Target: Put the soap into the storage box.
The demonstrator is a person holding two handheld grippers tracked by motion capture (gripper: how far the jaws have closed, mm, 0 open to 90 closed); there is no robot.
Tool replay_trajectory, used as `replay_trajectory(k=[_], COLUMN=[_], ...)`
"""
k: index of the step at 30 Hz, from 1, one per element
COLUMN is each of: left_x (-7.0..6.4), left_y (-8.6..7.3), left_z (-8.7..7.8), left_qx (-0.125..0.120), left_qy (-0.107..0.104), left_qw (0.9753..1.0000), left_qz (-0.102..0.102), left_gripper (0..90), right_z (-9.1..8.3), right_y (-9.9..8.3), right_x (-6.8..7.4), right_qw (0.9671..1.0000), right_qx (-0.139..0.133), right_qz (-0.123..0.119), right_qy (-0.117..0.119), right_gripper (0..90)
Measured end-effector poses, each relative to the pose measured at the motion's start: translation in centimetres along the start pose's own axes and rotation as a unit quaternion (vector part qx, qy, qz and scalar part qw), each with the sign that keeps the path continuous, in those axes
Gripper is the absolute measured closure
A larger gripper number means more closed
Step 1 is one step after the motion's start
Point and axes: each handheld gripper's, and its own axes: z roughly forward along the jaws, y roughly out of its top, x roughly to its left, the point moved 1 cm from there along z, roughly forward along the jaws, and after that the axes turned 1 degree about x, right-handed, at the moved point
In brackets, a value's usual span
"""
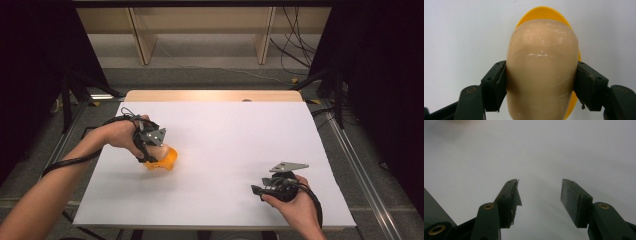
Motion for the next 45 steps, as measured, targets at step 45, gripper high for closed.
replay_trajectory(k=[45], left_x=[0.1], left_y=[0.5], left_z=[-0.5], left_qx=[0.009], left_qy=[-0.007], left_qw=[0.9993], left_qz=[-0.034], left_gripper=[28.9], right_z=[0.0], right_y=[-0.1], right_x=[0.0], right_qw=[1.0], right_qx=[0.005], right_qz=[0.005], right_qy=[-0.001], right_gripper=[48.1])
